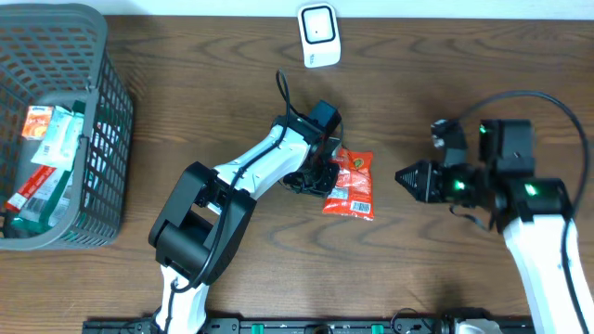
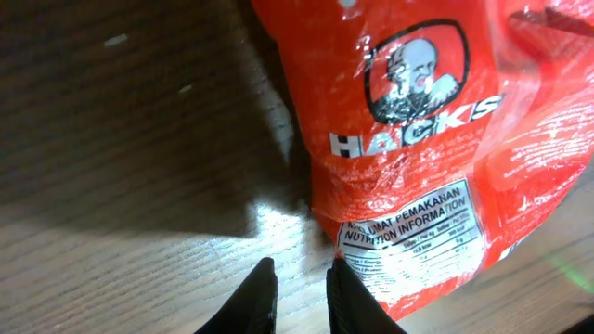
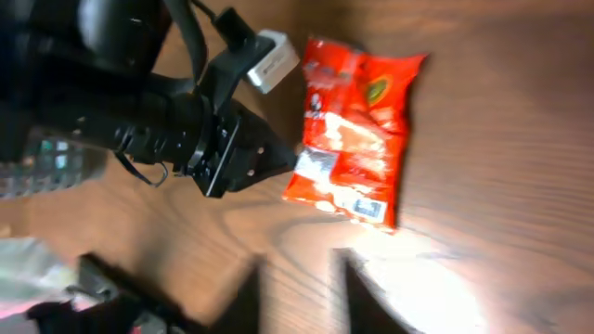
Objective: Scan the item barcode
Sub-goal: 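Move the right gripper toward the red bag held by the left gripper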
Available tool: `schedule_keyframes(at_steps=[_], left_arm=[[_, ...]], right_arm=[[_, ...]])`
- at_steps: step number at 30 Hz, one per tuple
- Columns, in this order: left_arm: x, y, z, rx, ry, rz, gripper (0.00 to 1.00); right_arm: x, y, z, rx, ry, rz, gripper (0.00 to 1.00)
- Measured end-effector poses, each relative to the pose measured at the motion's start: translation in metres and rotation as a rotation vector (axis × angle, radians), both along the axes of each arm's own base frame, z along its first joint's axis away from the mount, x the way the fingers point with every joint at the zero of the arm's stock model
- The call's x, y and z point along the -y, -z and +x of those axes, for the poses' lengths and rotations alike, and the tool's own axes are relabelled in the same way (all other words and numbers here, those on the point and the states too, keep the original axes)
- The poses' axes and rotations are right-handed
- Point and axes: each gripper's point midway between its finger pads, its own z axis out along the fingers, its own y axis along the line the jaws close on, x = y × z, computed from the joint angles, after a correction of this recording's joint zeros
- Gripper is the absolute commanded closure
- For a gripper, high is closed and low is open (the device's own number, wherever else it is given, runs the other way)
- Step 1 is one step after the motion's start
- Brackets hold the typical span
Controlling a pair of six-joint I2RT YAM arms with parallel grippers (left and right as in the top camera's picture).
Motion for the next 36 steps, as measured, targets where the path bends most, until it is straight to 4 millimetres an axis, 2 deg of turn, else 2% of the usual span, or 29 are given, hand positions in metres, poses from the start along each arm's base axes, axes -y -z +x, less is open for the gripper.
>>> schedule_keyframes(at_steps=[4,7,14,19,22,26,31,36], left_arm=[[0.001,0.000,0.001,0.004,0.001,-0.006,0.77],[0.002,0.000,0.002,0.009,0.001,-0.010,0.77],[0.005,-0.001,0.007,0.029,0.001,-0.024,0.77],[0.011,-0.002,0.012,0.056,0.005,-0.043,0.76],[0.022,0.000,0.011,0.075,0.024,-0.058,0.76],[0.049,0.013,0.006,0.092,0.041,-0.091,0.76],[0.071,0.010,0.010,0.140,0.036,-0.143,0.76],[0.084,0.006,0.022,0.206,0.034,-0.183,0.76]], right_arm=[[-0.008,0.032,0.010,-0.128,-0.022,0.037,0.99],[-0.017,0.051,0.025,-0.144,-0.046,0.049,0.98],[-0.029,0.078,0.048,-0.141,-0.078,0.065,0.99],[-0.029,0.102,0.055,-0.182,-0.078,0.065,0.98],[-0.027,0.109,0.057,-0.188,-0.080,0.062,0.91],[-0.003,0.111,0.057,-0.208,-0.035,0.056,0.89],[0.030,0.117,0.049,-0.252,0.018,0.030,0.90],[0.068,0.119,0.052,-0.250,0.111,0.021,0.88]])
